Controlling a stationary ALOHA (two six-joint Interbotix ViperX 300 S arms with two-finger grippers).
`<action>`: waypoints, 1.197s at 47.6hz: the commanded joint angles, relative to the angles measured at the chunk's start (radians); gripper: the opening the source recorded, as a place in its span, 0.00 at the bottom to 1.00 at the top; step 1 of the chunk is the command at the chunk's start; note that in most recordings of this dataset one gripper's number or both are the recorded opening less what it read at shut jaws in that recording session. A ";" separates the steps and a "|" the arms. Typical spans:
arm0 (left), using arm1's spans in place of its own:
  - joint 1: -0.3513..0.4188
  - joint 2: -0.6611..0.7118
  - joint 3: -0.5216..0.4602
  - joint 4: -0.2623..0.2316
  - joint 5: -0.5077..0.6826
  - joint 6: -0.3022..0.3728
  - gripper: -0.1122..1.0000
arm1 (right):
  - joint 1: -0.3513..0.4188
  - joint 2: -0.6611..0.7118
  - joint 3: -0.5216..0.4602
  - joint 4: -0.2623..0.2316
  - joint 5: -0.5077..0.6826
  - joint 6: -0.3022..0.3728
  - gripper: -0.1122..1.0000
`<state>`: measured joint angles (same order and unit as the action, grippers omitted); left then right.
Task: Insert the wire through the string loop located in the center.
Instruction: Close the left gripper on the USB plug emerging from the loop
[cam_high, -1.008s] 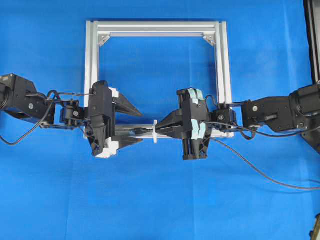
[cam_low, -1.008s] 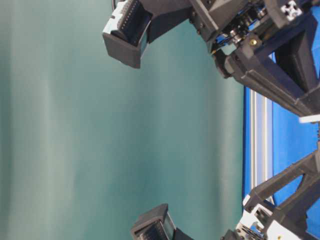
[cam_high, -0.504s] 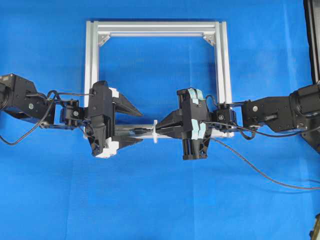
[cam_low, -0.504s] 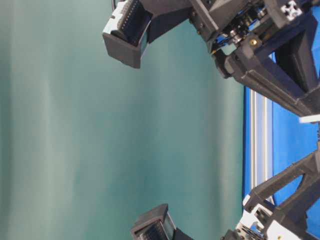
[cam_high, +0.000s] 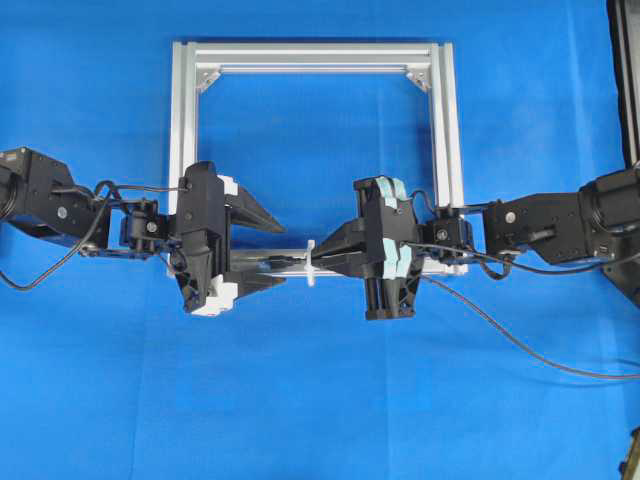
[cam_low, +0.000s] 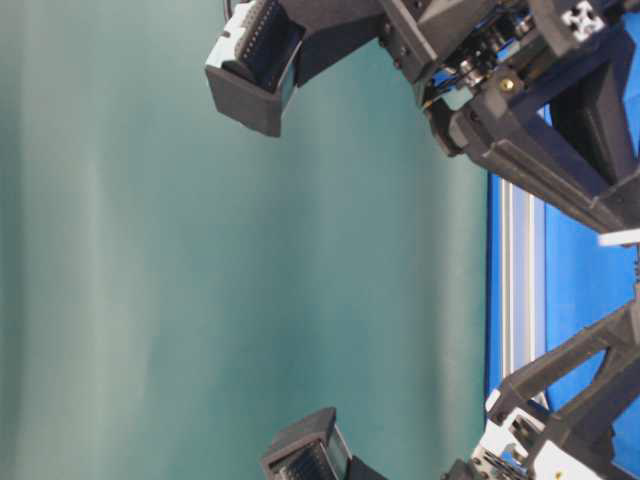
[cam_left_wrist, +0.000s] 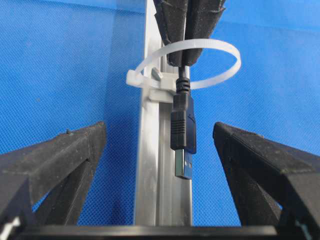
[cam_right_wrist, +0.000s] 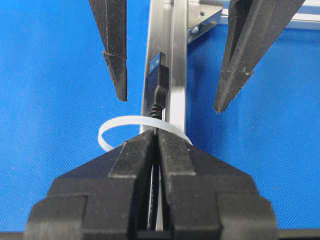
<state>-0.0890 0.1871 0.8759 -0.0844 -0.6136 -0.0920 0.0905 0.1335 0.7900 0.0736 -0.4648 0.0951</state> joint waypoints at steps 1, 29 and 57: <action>-0.002 -0.014 -0.015 0.000 -0.005 0.000 0.93 | -0.003 -0.014 -0.012 -0.002 -0.006 -0.003 0.08; -0.003 -0.014 -0.021 0.000 0.048 0.000 0.55 | -0.003 -0.015 -0.012 -0.002 -0.006 -0.003 0.08; -0.003 -0.014 -0.023 0.000 0.052 0.000 0.15 | -0.003 -0.014 -0.012 -0.002 0.025 -0.003 0.08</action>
<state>-0.0951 0.1871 0.8667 -0.0828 -0.5584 -0.0905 0.0844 0.1335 0.7900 0.0736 -0.4403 0.0905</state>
